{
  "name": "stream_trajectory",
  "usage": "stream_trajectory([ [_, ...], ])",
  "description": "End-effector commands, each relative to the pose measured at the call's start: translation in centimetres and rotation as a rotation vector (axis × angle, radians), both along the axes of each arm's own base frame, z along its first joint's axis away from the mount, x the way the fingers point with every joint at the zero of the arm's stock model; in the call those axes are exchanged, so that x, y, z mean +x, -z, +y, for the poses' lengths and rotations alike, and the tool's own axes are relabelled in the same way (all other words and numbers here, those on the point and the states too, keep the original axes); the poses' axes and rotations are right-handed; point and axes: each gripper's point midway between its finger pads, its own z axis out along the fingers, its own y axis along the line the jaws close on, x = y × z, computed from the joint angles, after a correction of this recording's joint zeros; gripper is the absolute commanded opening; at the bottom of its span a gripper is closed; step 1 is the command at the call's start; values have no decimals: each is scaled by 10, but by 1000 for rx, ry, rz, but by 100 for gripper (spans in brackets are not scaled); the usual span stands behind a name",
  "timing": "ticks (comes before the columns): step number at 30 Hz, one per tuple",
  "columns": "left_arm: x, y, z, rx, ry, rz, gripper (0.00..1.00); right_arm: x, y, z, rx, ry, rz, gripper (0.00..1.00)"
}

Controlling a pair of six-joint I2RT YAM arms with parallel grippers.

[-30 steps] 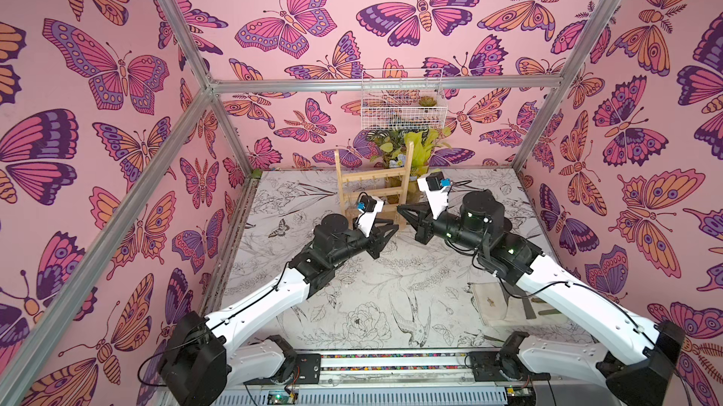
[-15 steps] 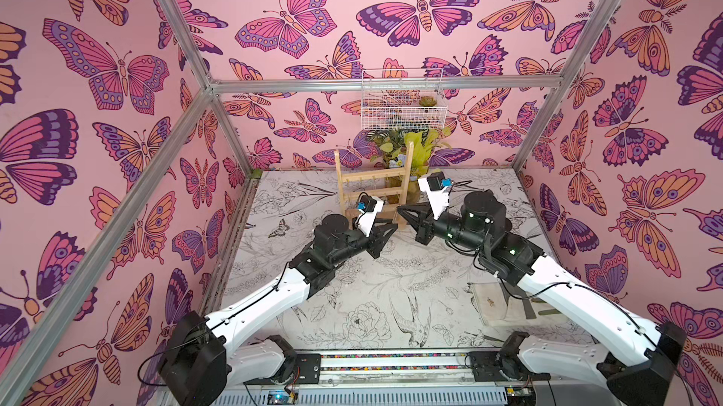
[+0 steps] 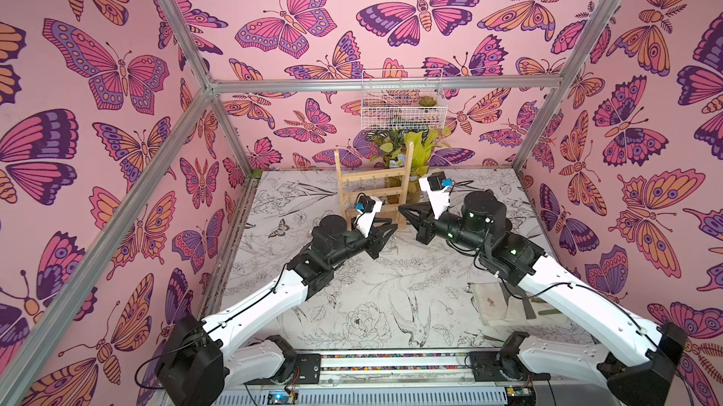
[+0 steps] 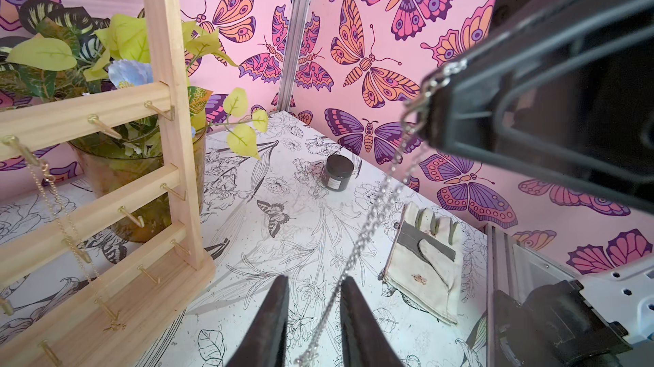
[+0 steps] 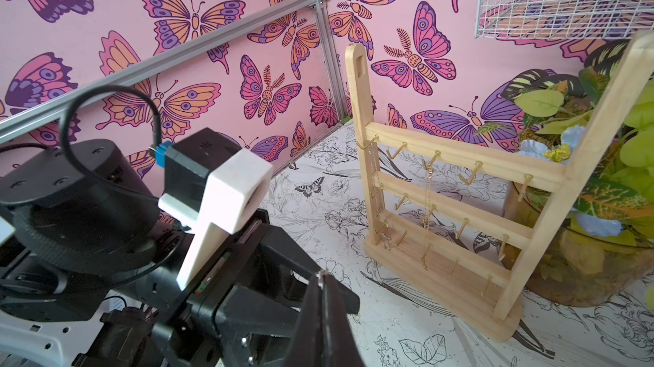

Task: Hang the necklace on the jewelry display stand
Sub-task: Adjust the necklace.

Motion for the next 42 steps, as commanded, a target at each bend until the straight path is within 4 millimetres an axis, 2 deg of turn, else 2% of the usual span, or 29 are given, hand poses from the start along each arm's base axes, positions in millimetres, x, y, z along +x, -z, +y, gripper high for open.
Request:
stream_trajectory([
  [1, -6, -5, 0, -14, 21, -32, 27, -2, -20, -1, 22, 5, -42, 0],
  [12, -12, -8, 6, -25, 12, -51, 31, 0, -20, -3, 11, 16, -47, 0],
  [26, -3, -1, -2, -15, 19, -32, 28, -6, -25, 2, 45, -24, -38, 0],
  [35, -4, 0, 2, -14, 6, -35, 27, -7, -25, 0, 45, -22, -39, 0],
  [42, -6, 0, 7, -11, -10, -42, 30, -6, -25, -1, 36, -13, -43, 0],
])
